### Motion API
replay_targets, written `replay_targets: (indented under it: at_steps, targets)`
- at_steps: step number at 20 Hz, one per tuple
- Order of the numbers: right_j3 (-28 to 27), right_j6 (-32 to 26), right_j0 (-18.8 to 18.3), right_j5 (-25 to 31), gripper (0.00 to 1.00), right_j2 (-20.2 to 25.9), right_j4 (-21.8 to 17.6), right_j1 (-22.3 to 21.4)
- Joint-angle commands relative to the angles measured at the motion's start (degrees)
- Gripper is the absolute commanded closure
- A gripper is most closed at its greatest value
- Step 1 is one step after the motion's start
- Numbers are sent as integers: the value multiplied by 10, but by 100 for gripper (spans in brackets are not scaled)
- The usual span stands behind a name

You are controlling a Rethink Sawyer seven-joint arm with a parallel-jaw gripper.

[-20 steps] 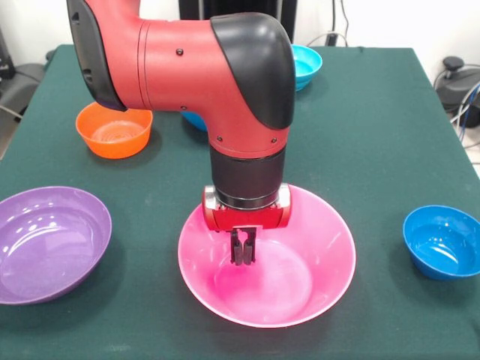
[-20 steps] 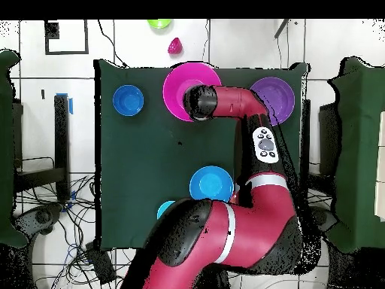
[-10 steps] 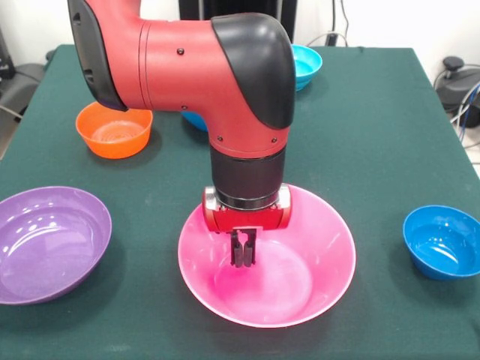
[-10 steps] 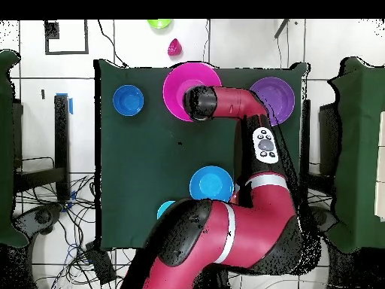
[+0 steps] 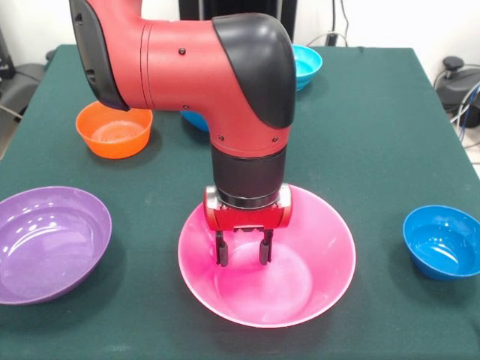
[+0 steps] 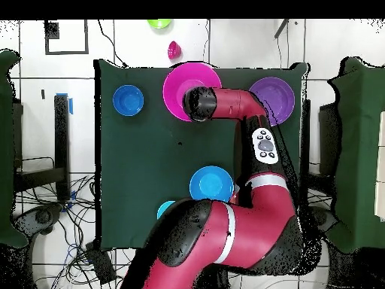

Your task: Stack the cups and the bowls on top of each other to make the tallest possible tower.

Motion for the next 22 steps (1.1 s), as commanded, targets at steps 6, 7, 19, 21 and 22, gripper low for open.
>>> replay_targets:
  at_steps: [6,7,19,21,22]
  targets:
    - [32,23,19,-9,0,4,-12,-12]
    - [29,23,21,-5,0,3,-11,-12]
    - [11,12,17,56,0,22,30,-8]
    - [4,6,18,62,0,21,33,-5]
    - [1,5,19,66,0,20,34,-4]
